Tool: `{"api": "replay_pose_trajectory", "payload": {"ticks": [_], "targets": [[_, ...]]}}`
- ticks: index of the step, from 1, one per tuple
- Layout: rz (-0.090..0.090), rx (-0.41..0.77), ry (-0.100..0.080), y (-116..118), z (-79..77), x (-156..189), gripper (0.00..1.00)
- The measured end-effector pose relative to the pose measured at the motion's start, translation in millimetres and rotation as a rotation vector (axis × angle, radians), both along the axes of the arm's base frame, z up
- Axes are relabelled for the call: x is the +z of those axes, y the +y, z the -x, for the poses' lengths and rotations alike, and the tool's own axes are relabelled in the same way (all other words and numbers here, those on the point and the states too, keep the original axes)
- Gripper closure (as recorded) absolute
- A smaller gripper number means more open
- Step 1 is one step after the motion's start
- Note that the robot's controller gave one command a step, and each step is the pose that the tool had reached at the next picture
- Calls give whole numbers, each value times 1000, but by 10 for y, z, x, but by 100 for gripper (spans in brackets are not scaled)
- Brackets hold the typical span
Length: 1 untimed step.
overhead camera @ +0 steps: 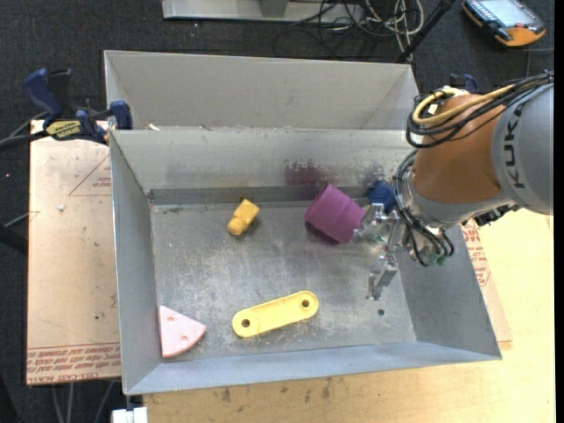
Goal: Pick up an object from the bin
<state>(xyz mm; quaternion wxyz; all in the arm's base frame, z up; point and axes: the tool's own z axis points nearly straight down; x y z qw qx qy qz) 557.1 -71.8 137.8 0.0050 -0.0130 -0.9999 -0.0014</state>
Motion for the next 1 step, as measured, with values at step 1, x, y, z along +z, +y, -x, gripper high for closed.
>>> {"api": "replay_pose_trajectory", "payload": {"ticks": [1], "targets": [[4,50,-19,454,61,105,0]]}}
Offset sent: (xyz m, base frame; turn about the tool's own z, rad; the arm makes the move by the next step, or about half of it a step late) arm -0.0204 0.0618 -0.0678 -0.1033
